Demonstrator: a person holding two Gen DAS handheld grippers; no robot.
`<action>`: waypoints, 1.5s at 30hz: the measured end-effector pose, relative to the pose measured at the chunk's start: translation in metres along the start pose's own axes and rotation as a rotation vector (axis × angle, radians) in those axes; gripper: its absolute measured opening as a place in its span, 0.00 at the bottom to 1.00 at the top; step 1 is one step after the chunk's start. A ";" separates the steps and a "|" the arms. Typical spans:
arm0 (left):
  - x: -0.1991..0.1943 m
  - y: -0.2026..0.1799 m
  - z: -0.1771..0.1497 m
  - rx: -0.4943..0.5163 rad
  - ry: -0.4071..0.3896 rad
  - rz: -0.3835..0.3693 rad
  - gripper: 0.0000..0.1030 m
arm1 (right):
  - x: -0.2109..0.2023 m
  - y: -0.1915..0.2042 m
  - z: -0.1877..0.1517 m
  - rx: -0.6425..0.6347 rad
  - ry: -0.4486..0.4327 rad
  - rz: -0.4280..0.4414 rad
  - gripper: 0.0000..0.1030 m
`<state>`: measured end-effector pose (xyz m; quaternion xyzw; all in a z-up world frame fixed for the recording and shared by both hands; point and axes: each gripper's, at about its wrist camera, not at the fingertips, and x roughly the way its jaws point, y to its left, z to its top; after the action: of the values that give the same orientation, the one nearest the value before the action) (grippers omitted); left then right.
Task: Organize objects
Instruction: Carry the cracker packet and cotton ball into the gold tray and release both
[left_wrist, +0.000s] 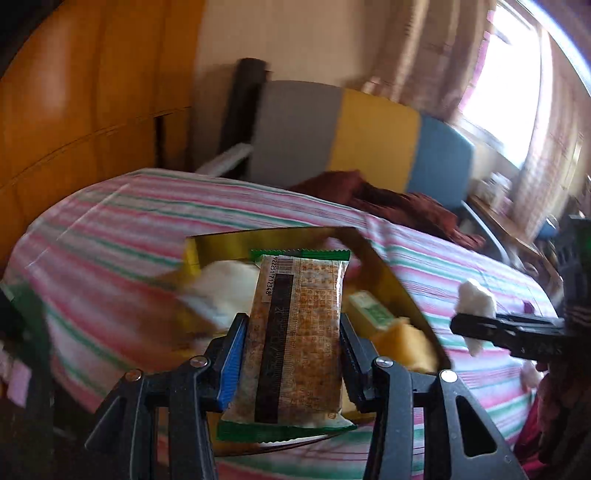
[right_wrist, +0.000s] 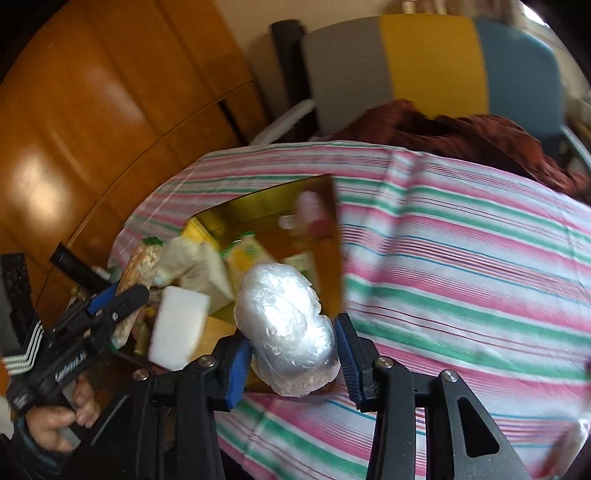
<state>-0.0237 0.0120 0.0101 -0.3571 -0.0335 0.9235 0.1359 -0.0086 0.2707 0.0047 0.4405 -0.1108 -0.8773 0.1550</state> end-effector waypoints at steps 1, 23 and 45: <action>-0.002 0.007 -0.002 -0.014 -0.005 0.013 0.45 | 0.004 0.009 0.001 -0.016 0.008 0.014 0.42; 0.000 0.019 0.020 -0.038 -0.040 -0.004 0.45 | 0.053 0.054 0.005 -0.116 0.087 0.043 0.43; 0.072 0.004 0.063 -0.082 0.030 -0.024 0.48 | 0.096 0.040 0.012 -0.108 0.132 0.036 0.53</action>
<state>-0.1177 0.0305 0.0088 -0.3756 -0.0734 0.9143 0.1328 -0.0649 0.1987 -0.0457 0.4861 -0.0608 -0.8482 0.2015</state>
